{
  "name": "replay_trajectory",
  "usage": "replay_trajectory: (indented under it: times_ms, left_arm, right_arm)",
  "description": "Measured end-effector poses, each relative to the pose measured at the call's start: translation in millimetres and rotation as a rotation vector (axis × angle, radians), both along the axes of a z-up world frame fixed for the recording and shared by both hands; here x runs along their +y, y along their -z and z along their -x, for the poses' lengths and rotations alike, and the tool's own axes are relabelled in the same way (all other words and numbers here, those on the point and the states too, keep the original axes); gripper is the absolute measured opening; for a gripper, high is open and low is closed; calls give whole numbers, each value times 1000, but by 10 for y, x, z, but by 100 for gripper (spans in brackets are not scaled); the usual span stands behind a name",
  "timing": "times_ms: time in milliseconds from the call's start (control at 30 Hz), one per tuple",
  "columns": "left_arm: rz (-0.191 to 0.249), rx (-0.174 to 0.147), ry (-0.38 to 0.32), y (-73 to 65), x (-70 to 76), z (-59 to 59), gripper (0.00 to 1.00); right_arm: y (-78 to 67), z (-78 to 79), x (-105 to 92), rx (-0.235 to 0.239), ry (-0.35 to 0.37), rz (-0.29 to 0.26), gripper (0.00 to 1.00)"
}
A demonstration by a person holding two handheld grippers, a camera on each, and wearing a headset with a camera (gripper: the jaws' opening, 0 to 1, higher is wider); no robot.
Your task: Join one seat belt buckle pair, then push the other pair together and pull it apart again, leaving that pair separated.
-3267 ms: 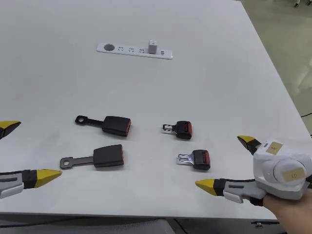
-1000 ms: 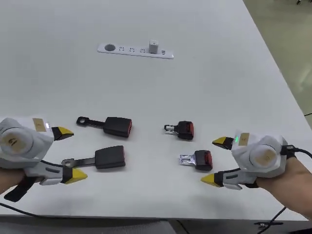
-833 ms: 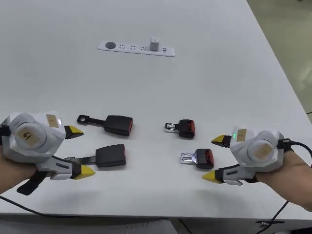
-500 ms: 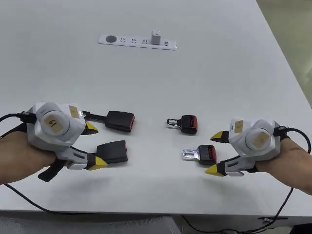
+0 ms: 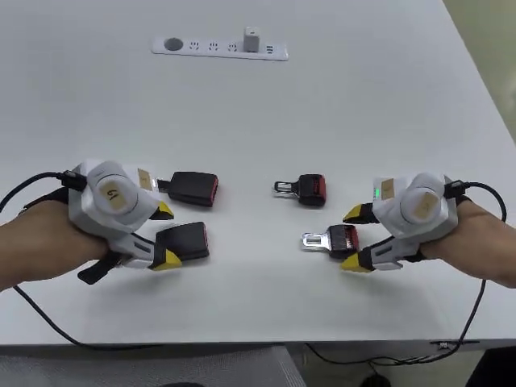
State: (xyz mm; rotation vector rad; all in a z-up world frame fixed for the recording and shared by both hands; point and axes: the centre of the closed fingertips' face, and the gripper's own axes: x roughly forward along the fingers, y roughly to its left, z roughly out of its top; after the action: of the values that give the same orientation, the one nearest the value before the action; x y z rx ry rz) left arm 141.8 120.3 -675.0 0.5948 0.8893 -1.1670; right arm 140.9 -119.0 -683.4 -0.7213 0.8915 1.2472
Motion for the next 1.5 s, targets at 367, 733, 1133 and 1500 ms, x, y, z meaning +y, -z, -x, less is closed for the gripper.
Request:
replay_trajectory:
  times_ms: [367,733,1133,1500]
  left_arm:
    - [-71,0,134,142,-51,70,39]
    - [-88,-9,223,184,-72,53,38]
    - [-134,-12,362,182,-89,60,36]
    - [-148,-6,362,178,-110,73,35]
  right_arm:
    - [93,-34,-26,41,-30,16,36]
    - [114,-22,-24,3,-129,45,33]
    - [115,-15,-16,-3,-205,68,33]
    - [114,-28,-1,10,-171,83,33]
